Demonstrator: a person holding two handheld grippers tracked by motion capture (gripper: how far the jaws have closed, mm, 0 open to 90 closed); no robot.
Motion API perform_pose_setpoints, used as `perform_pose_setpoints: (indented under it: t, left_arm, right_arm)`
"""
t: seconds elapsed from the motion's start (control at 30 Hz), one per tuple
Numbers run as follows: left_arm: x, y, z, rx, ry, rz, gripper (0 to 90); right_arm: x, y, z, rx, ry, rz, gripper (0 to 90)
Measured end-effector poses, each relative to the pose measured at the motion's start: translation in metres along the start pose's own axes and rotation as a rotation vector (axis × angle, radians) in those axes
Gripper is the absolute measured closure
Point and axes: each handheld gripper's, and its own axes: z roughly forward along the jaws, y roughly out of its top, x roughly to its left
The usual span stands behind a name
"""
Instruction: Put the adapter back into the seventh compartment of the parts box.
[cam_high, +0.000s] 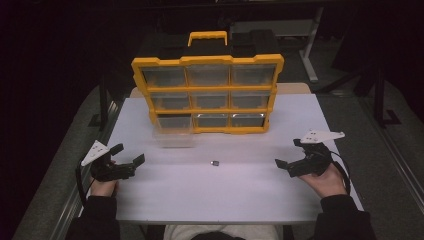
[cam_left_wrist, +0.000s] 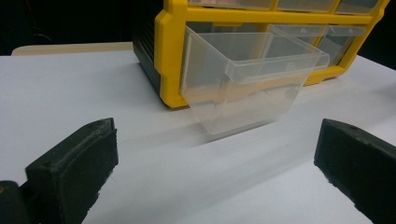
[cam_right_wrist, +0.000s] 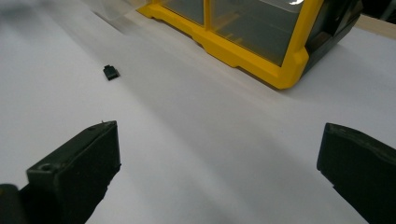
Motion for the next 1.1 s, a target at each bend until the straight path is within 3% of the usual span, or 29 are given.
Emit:
perform_pose_setpoints:
  t: [0.5,0.63,1.1]
  left_arm:
    - [0.0,0.0,0.0,-0.001,-0.001,0.003,0.0]
    - [0.0,-0.001,0.0,0.0,-0.003,0.0,0.0]
    - [0.0,-0.001,0.001,0.001,-0.004,-0.004,0.0]
  right_arm:
    - [0.006,0.024,0.008,0.048,0.032,-0.049,0.0]
    - [0.006,0.03,0.012,0.048,0.056,-0.035,0.0]
    - [0.012,0.053,0.027,0.098,0.081,-0.089,0.0]
